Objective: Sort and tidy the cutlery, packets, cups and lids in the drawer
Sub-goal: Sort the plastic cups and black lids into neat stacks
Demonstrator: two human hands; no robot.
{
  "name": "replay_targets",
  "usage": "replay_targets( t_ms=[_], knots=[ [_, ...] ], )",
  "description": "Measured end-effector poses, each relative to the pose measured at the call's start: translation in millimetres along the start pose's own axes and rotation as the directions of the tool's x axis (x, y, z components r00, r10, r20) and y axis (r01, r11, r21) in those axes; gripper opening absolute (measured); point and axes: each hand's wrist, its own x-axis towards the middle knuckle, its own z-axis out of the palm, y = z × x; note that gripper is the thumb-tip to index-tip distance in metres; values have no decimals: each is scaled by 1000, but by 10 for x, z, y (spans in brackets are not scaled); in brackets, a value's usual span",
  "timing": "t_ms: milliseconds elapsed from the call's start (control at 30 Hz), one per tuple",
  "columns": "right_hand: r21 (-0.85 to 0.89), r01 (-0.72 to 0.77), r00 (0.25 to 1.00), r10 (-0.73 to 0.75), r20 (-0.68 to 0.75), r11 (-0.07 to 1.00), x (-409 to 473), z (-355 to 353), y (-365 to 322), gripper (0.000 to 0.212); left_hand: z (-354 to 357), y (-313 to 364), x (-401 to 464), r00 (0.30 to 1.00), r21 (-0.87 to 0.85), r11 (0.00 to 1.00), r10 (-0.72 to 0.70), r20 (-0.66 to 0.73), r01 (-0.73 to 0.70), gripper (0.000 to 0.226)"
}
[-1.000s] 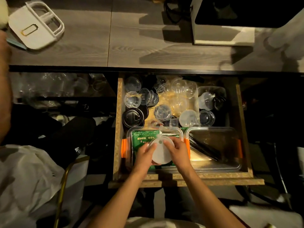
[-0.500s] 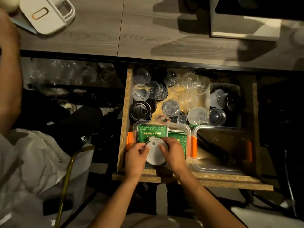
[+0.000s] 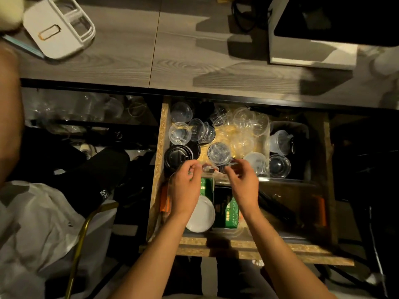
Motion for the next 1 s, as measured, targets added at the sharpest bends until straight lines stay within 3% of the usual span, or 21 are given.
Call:
replay_targets(
  t_ms=[100, 200, 367, 433, 500, 567, 667, 767, 900, 1000],
  knots=[
    [-186, -27, 999, 32, 27, 982, 436, 21, 66, 55, 178, 162, 257, 989, -58, 995, -77, 130, 85, 17],
    [-282, -39, 988, 79, 134, 959, 767, 129, 108, 61, 369, 181, 505, 977, -89, 982, -153, 148, 168, 20],
    [-413, 37, 966, 74, 248, 910, 1049, 249, 192, 16, 525, 191, 782, 925, -43, 941, -321, 204, 336, 41],
    [-299, -5, 970, 77, 230, 954, 1099, 200, 221, 13, 545, 199, 816, 922, -31, 946, -307, 235, 322, 37],
    [-42, -82, 980, 88, 181, 996, 1085, 98, 195, 12, 567, 184, 830, 934, -51, 962, -245, 260, 267, 43],
    [159, -90, 988, 68, 139, 983, 1017, -39, 106, 12, 574, 214, 805, 930, -152, 953, -208, 303, 263, 56],
    [385, -129, 978, 53, 202, 914, 863, -218, -97, 19, 563, 310, 766, 892, -369, 861, -187, 411, 350, 58],
    [460, -117, 964, -11, 265, 880, 744, -278, -253, 19, 478, 412, 722, 869, -510, 757, -152, 470, 408, 52],
    [452, -164, 929, -17, 370, 877, 700, -169, -303, 15, 332, 440, 676, 905, -581, 715, -176, 387, 388, 43],
    [391, -153, 934, 3, 358, 907, 735, -64, -269, 13, 184, 409, 643, 921, -632, 672, -244, 303, 386, 35]
  ],
)
